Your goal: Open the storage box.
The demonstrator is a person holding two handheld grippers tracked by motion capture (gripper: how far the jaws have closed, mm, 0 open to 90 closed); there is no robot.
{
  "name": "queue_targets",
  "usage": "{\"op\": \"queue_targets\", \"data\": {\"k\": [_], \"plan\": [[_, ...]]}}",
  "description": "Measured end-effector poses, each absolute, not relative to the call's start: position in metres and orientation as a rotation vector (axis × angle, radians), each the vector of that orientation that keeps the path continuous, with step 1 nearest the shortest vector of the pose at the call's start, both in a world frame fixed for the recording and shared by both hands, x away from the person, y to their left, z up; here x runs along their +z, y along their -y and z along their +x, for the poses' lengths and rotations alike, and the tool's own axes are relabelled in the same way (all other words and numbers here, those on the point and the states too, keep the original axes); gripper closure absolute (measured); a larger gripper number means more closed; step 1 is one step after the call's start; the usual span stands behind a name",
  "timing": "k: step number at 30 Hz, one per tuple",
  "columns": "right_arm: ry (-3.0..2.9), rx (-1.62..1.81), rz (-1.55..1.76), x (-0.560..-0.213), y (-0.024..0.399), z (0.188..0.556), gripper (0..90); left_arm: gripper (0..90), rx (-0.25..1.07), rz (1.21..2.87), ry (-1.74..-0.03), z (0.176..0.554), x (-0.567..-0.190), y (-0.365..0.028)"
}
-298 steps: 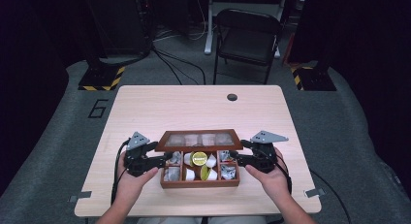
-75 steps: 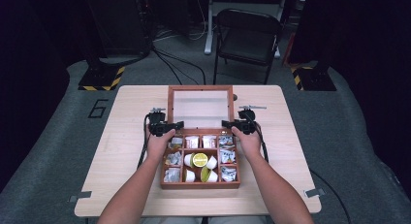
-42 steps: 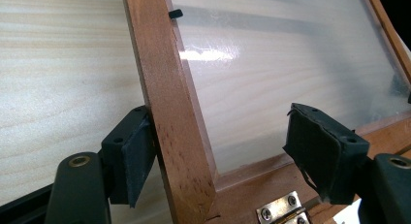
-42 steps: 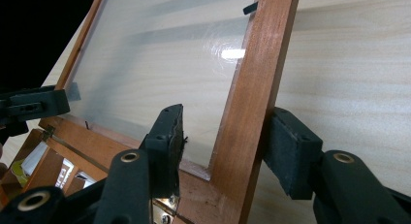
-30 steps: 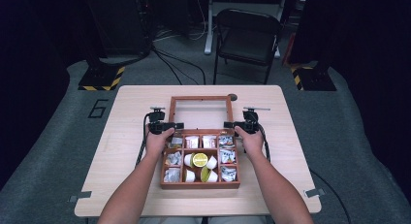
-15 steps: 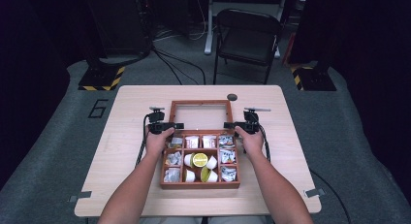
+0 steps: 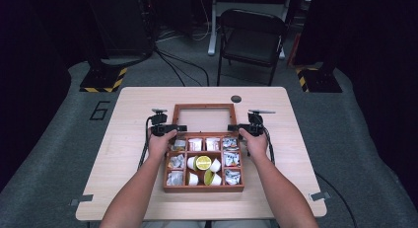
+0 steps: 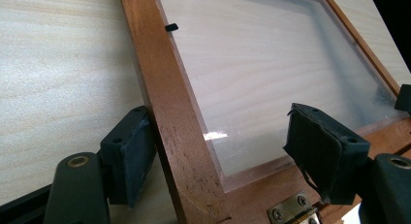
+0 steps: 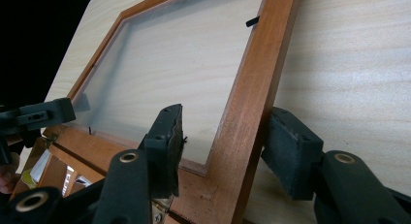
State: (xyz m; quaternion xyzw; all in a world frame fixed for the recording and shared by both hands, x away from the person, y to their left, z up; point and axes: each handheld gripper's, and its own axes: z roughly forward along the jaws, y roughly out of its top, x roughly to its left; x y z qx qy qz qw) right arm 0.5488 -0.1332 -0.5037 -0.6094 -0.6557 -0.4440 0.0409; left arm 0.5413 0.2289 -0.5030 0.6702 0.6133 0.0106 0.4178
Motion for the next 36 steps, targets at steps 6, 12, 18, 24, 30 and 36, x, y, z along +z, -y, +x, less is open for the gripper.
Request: {"op": "queue_targets", "data": {"k": [6,12,18,24,30,36], "plan": [[1.994,-1.354,-1.872,-0.504,0.133,0.549,49.4,27.0,0.020,1.676,-1.544,0.541,-0.503,-0.229],[1.988,-1.354,-1.876,-0.504,0.134,0.549,49.5,27.3,0.022,1.665,-1.548,0.541,-0.504,-0.229],[1.970,-1.366,-1.898,-0.501,0.135,0.547,42.8,28.9,0.034,1.687,-1.553,0.539,-0.500,-0.231],[2.095,-1.415,-1.919,-0.483,0.140,0.538,41.4,33.3,0.085,1.676,-1.537,0.531,-0.487,-0.239],[2.336,-1.507,-1.744,-0.456,0.125,0.510,42.5,33.9,0.073,1.647,-1.481,0.513,-0.469,-0.246],[2.595,-1.442,-1.455,-0.444,0.093,0.471,42.1,34.0,0.106,1.682,-1.434,0.493,-0.457,-0.251]]}}
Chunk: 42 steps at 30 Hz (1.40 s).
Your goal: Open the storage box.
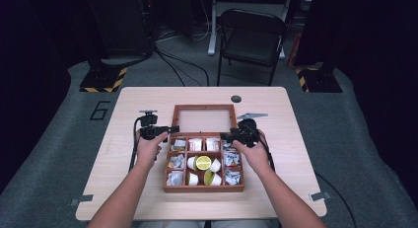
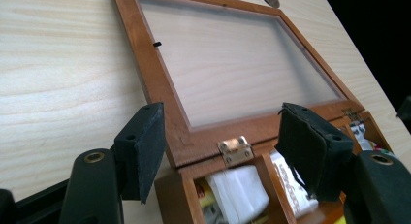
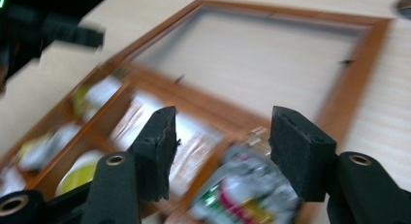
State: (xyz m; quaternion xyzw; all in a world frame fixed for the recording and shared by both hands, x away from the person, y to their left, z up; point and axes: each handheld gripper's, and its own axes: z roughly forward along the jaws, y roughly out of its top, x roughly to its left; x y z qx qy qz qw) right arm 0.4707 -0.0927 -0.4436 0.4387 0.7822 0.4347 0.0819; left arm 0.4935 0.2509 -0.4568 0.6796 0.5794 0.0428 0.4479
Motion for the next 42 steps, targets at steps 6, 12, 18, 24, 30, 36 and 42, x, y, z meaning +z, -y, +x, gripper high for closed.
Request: {"op": "queue_targets", "data": {"k": [6,12,18,24,30,36,42], "plan": [[-2.414,1.322,1.185,-0.442,0.075,0.442,41.1,34.0,0.096,1.620,-1.395,0.474,-0.443,-0.253],[-2.501,1.272,1.088,-0.449,0.054,0.422,41.1,33.9,0.103,1.613,-1.363,0.459,-0.441,-0.256],[-2.552,1.220,1.061,-0.461,0.040,0.415,41.1,33.9,0.112,1.630,-1.369,0.450,-0.440,-0.260],[-2.587,1.137,1.013,-0.472,0.031,0.415,40.3,33.9,0.116,1.639,-1.363,0.441,-0.441,-0.265],[-2.621,1.088,0.998,-0.479,0.023,0.417,34.8,33.9,0.123,1.634,-1.371,0.436,-0.443,-0.272],[-2.623,1.051,0.989,-0.483,0.017,0.418,32.8,33.9,0.117,1.627,-1.374,0.432,-0.443,-0.272],[-2.630,1.029,1.003,-0.484,0.015,0.421,34.0,33.9,0.124,1.624,-1.373,0.430,-0.443,-0.273]]}}
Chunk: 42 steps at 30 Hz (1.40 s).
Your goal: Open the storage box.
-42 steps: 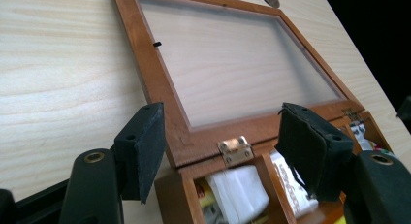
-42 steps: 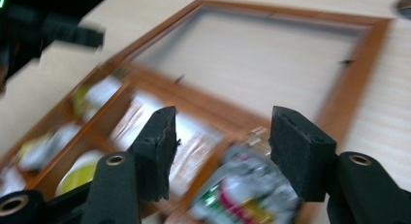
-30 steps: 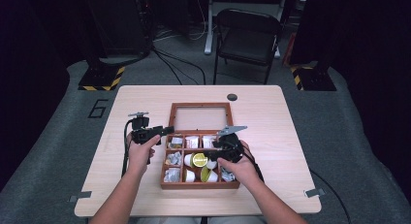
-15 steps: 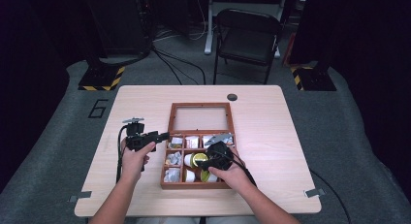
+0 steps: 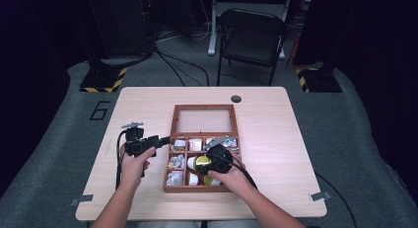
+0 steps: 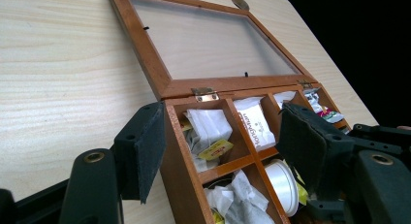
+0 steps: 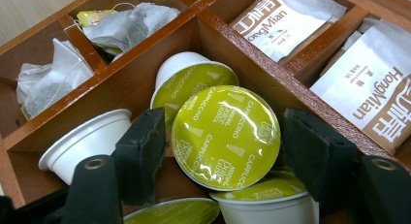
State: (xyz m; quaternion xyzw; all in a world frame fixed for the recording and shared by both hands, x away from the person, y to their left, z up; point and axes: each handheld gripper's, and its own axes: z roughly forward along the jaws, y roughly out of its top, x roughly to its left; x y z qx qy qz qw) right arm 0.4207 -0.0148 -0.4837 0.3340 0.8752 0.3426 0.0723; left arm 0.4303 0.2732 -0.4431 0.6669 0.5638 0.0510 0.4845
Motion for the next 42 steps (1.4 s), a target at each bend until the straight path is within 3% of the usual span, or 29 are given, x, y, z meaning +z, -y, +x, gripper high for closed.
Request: {"op": "queue_targets", "data": {"k": [26,42], "plan": [[-2.634,1.010,0.961,-0.483,0.011,0.421,37.5,33.9,0.123,1.623,-1.373,0.430,-0.446,-0.275],[-2.591,1.136,0.983,-0.448,0.030,0.421,37.5,33.8,0.111,1.603,-1.398,0.431,-0.447,-0.278]]}}
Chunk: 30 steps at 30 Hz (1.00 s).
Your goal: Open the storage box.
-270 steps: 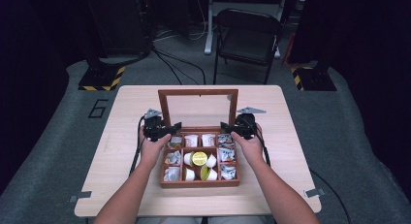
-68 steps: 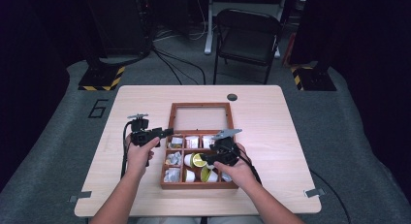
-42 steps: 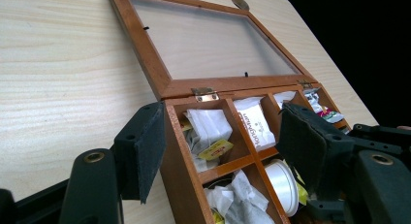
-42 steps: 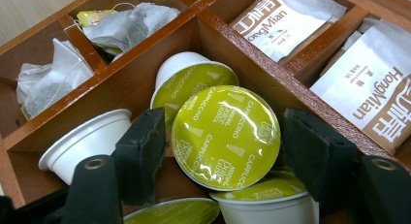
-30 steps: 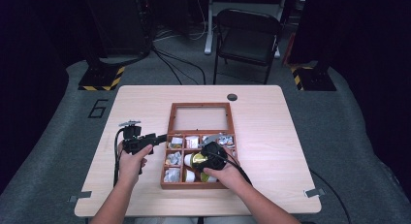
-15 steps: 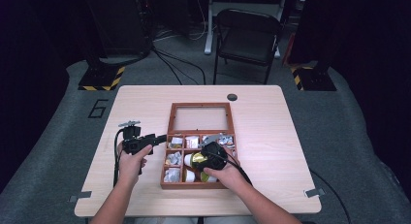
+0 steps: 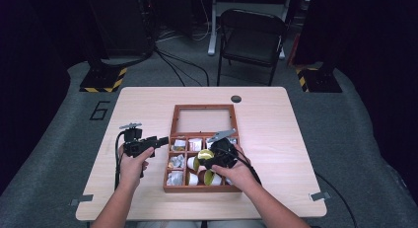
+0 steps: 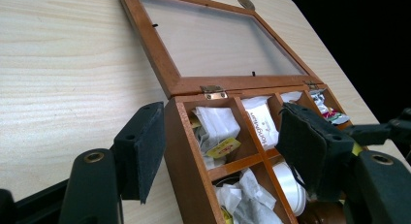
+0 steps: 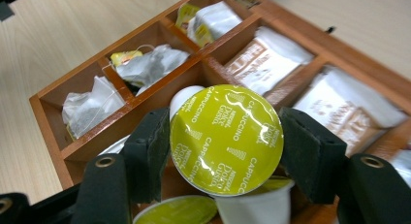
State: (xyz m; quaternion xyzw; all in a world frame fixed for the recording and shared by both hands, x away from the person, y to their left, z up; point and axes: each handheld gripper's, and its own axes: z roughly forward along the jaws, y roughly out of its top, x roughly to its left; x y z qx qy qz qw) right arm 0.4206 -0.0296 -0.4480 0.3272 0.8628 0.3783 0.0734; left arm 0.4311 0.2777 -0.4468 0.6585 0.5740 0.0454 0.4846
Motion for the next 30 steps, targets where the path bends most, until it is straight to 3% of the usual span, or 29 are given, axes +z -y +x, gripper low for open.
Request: {"op": "queue_targets", "data": {"k": [13,30], "plan": [[-2.371,1.086,1.206,-0.429,0.105,0.445,37.6,33.8,0.112,1.595,-1.397,0.436,-0.447,-0.281],[-2.075,0.874,1.565,-0.454,0.219,0.469,37.6,33.8,0.107,1.602,-1.410,0.440,-0.450,-0.280]]}}
